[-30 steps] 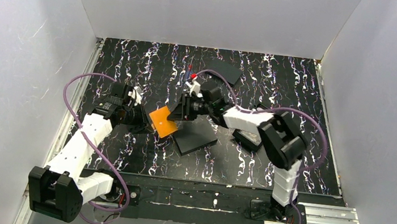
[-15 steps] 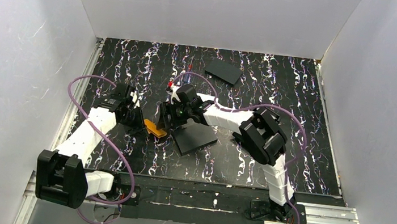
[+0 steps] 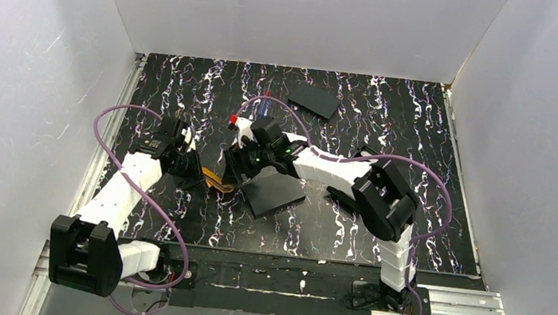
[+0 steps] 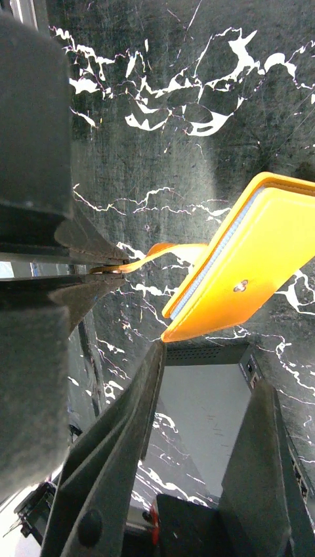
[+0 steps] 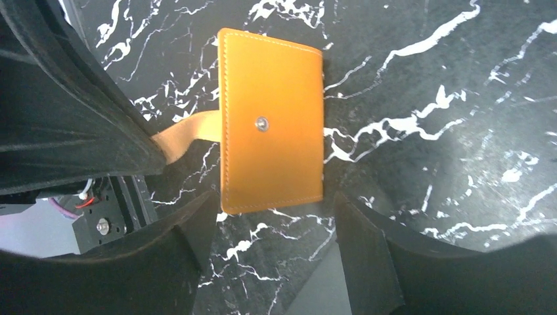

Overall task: Put the credit cards into the card holder
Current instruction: Open the card holder at the center of the board.

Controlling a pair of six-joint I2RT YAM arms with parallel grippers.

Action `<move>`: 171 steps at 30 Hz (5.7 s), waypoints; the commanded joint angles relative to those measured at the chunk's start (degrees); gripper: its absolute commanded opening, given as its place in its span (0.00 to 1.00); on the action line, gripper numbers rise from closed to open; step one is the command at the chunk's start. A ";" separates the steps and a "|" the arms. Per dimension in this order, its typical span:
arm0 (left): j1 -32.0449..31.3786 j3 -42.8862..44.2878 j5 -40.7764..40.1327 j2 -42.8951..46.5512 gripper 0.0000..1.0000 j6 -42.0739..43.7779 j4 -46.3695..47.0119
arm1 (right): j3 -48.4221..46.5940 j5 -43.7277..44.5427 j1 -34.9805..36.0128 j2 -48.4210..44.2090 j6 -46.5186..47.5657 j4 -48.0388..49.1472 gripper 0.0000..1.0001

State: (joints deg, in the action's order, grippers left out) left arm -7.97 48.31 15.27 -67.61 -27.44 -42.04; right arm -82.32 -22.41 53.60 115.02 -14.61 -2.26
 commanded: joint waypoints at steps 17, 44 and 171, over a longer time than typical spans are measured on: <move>0.53 0.23 -3.55 -0.70 0.00 -0.42 -2.02 | -4.40 11.05 2.25 2.68 -5.47 1.12 0.08; 5.43 8.85 3.95 -4.13 0.50 2.03 -2.51 | 0.11 6.56 2.38 1.86 -15.27 8.63 0.21; 5.39 -4.66 16.08 -0.92 0.68 -8.60 18.50 | -12.14 34.38 9.07 -3.69 -6.86 -14.41 0.01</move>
State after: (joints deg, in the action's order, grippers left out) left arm -2.81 45.06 29.91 -66.92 -35.03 -24.67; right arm -91.48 11.84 62.37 113.71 -21.58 -17.91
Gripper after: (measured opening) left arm 0.703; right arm 0.028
